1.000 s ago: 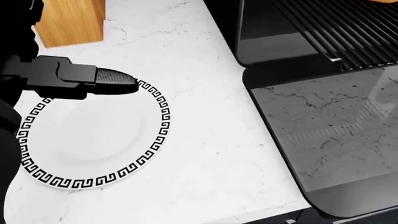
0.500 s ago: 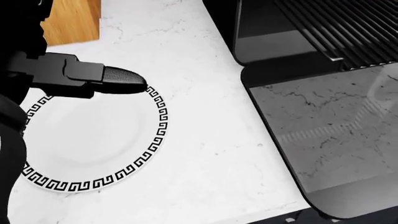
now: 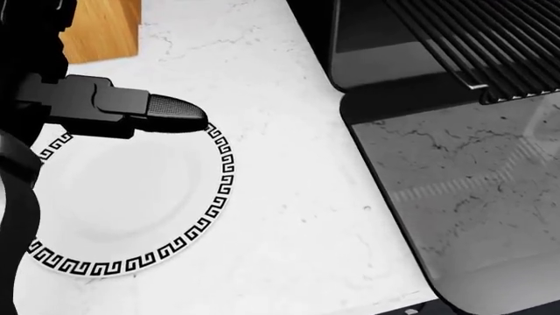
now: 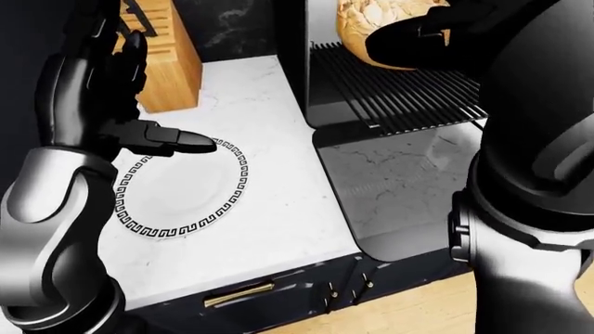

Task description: Pick the scone from the rack and place it on the plate on the counter.

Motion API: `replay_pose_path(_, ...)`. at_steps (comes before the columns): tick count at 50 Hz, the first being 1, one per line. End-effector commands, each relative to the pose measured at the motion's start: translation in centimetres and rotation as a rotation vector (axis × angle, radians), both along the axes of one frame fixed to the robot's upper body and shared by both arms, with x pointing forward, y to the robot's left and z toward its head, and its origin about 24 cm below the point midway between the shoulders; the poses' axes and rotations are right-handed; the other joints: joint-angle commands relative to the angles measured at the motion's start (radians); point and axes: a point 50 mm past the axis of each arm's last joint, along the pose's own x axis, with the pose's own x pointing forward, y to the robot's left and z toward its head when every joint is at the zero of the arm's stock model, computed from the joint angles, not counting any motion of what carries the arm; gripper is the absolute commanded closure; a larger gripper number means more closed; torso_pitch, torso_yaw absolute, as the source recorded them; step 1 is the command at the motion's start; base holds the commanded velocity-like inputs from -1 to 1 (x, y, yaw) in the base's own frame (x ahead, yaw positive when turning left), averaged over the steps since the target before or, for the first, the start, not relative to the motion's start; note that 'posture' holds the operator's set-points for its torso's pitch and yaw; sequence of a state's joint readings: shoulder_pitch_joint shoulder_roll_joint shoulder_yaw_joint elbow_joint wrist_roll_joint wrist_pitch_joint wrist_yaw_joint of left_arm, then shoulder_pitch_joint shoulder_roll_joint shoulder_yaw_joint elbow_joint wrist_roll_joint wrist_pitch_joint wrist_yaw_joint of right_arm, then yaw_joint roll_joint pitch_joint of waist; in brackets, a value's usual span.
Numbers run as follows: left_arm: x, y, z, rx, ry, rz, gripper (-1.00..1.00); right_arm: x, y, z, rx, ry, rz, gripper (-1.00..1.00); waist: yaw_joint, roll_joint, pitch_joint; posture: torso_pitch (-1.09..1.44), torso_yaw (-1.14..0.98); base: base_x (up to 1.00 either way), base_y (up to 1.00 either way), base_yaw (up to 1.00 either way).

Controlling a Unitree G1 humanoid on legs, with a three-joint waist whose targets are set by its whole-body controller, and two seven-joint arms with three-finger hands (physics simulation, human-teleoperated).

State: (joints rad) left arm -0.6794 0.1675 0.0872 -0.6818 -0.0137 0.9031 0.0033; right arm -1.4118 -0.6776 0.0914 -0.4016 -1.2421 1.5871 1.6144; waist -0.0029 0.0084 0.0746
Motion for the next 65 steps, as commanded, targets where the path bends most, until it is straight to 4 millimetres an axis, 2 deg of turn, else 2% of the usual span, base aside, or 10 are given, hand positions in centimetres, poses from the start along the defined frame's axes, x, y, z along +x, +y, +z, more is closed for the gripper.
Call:
replay_pose_path(1,-0.6,-0.1,1.3,0.0,-0.08,-0.004,-1.0,-0.8,0.0,0.9,-0.002,-0.039,0.029,1.0,-0.001,-0.003,-0.028,0.0,0.0,0.0,0.0,0.0)
replay_pose_path(7,-0.6,-0.2,1.4,-0.001,-0.083,-0.01,-1.0,-0.8,0.7,1.0,0.021,-0.025,0.172,1.0,0.0,-0.003,-0.025,0.0,0.0,0.0,0.0,0.0)
replay_pose_path(16,-0.7,-0.3,1.3,0.0,-0.086,-0.018,-1.0,-0.6,1.9,1.8,0.087,-0.03,0.293,1.0,-0.003,0.001,-0.022,0.0,0.0,0.0,0.0,0.0)
replay_pose_path(32,-0.6,-0.2,1.2,-0.01,-0.073,-0.023,-1.0,0.7,4.1,0.8,0.11,-0.001,0.376,1.0,0.001,0.005,-0.025,0.0,0.02,0.0,0.0,0.0)
replay_pose_path(48,-0.7,-0.1,1.1,-0.003,-0.073,-0.025,-1.0,1.0,5.1,1.0,0.099,-0.002,0.407,1.0,0.039,0.002,-0.026,0.0,0.1,0.0,0.0,0.0)
replay_pose_path(65,-0.8,-0.5,1.3,-0.001,-0.077,-0.039,-1.0,1.6,6.0,0.9,0.107,0.003,0.44,1.0,0.111,-0.007,-0.027,0.0,0.19,0.0,0.0,0.0)
